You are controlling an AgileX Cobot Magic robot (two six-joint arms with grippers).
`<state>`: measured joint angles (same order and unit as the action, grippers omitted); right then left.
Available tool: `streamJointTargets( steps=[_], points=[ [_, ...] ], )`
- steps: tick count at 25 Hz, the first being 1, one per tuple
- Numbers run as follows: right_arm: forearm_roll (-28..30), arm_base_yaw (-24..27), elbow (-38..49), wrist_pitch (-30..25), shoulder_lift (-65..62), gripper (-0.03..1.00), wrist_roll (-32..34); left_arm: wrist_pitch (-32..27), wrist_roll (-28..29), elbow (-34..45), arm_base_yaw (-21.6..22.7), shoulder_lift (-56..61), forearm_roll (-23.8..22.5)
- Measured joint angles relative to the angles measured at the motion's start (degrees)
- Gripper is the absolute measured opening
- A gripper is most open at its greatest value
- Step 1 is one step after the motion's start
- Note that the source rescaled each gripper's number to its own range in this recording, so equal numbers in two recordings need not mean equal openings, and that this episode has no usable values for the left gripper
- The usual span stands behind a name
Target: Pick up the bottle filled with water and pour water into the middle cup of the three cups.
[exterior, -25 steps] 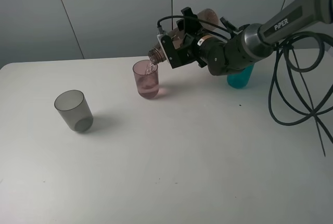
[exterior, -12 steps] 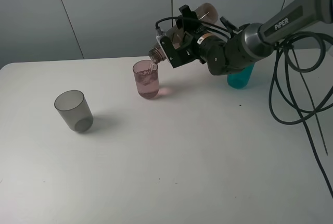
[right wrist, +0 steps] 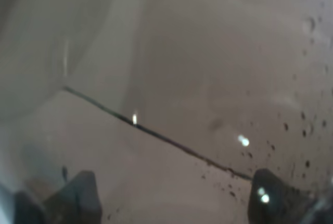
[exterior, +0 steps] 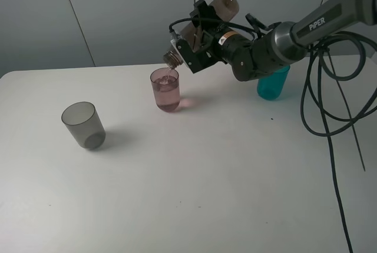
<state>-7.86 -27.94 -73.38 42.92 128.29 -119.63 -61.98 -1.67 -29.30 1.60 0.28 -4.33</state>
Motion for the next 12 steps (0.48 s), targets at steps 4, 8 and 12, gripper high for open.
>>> streamJointTargets(
  steps=[4, 8, 12],
  points=[
    [2.5, 0.0, 0.0, 0.4, 0.0, 0.02, 0.0, 0.0, 0.0, 0.0, 0.0, 0.0, 0.0],
    [4.8, 0.0, 0.0, 1.1, 0.0, 0.02, -0.1, 0.0, 0.0, 0.0, 0.0, 0.0, 0.0],
    [6.6, 0.0, 0.0, 1.2, 0.0, 0.02, -0.1, 0.0, 0.0, 0.0, 0.0, 0.0, 0.0]
  ],
)
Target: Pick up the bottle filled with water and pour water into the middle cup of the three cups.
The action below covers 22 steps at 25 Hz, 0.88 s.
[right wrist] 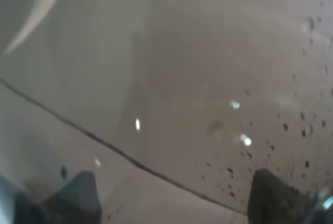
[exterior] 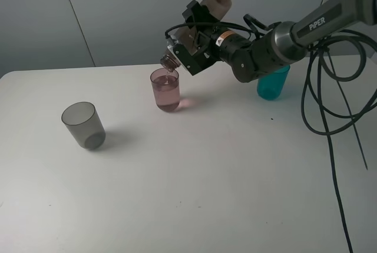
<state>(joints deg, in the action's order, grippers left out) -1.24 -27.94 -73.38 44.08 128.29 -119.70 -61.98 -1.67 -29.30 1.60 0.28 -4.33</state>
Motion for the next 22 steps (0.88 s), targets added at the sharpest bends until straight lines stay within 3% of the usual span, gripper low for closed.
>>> streamJointTargets(
  steps=[13, 15, 22],
  points=[
    [1.9, 0.0, 0.0, -1.0, -0.2, 0.02, 1.3, 0.0, 0.0, 0.0, 0.0, 0.0, 0.0],
    [2.1, 0.0, 0.0, -2.7, -0.9, 0.02, 7.4, 0.0, 0.0, 0.0, 0.0, 0.0, 0.0],
    [2.4, 0.0, 0.0, -10.3, -6.2, 0.02, 40.3, 0.0, 0.0, 0.0, 0.0, 0.0, 0.0]
  ],
)
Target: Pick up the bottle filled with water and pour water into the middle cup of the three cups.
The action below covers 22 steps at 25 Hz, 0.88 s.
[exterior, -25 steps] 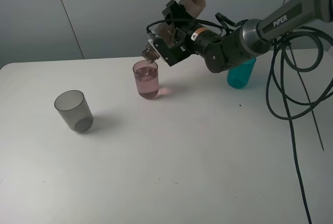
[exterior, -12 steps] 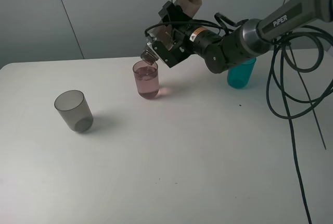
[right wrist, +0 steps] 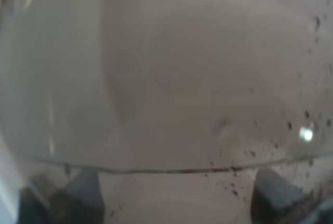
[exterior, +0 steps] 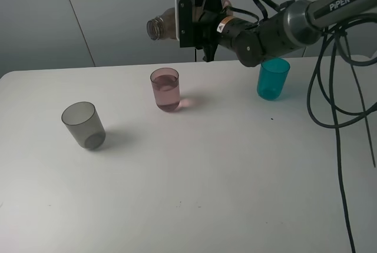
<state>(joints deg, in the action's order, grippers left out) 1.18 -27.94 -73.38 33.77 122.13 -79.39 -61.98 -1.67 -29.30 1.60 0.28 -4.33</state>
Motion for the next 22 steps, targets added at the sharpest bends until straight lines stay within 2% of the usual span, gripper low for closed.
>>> streamJointTargets(
  steps=[6, 10, 14, 16, 19, 22],
  points=[
    [2.5, 0.0, 3.4, -7.4, -5.5, 0.02, 24.3, 0.0, 0.0, 0.0, 0.0, 0.0, 0.0],
    [4.3, 0.0, 7.5, -9.8, -9.8, 0.02, 40.8, 0.0, 0.0, 0.0, 0.0, 0.0, 0.0],
    [10.4, 0.7, 12.4, -10.1, -14.2, 0.02, 61.4, 0.0, 0.0, 0.0, 0.0, 0.0, 0.0],
    [15.1, 1.7, 15.5, -8.6, -16.3, 0.02, 72.2, 0.0, 0.0, 0.0, 0.0, 0.0, 0.0],
    [20.7, 3.5, 21.0, 0.1, -17.6, 0.02, 84.3, 0.0, 0.0, 0.0, 0.0, 0.0, 0.0],
    [22.4, 5.3, 25.7, 6.3, -17.8, 0.02, 89.8, 0.0, 0.0, 0.0, 0.0, 0.0, 0.0]
  ],
)
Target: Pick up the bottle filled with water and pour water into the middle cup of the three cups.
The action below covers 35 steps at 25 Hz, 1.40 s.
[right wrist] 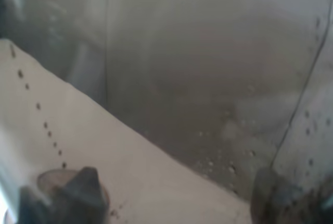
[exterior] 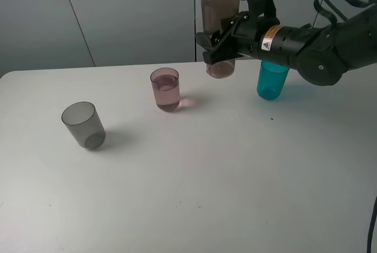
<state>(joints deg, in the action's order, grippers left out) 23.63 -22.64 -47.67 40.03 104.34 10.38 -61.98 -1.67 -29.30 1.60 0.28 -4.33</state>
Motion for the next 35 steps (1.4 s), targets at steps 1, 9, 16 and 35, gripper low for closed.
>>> streamJointTargets(
  steps=[1, 9, 16, 35],
  points=[
    [0.5, 0.4, 1.1, 0.3, 0.0, 0.02, 0.8, 0.0, 0.0, 0.0, 0.0, 0.0, 0.0],
    [1.1, 1.4, 3.5, 2.6, 4.0, 0.02, 3.4, 0.0, -0.1, 0.0, 0.0, 0.0, 0.0],
    [1.1, 2.5, 3.5, 15.0, 13.4, 0.02, 1.2, 0.0, -0.2, 0.0, 0.0, 0.0, 0.0],
    [1.1, 2.6, 2.6, 19.6, 20.5, 0.02, -4.0, 0.0, -0.2, 0.0, 0.0, 0.0, 0.0]
  ],
)
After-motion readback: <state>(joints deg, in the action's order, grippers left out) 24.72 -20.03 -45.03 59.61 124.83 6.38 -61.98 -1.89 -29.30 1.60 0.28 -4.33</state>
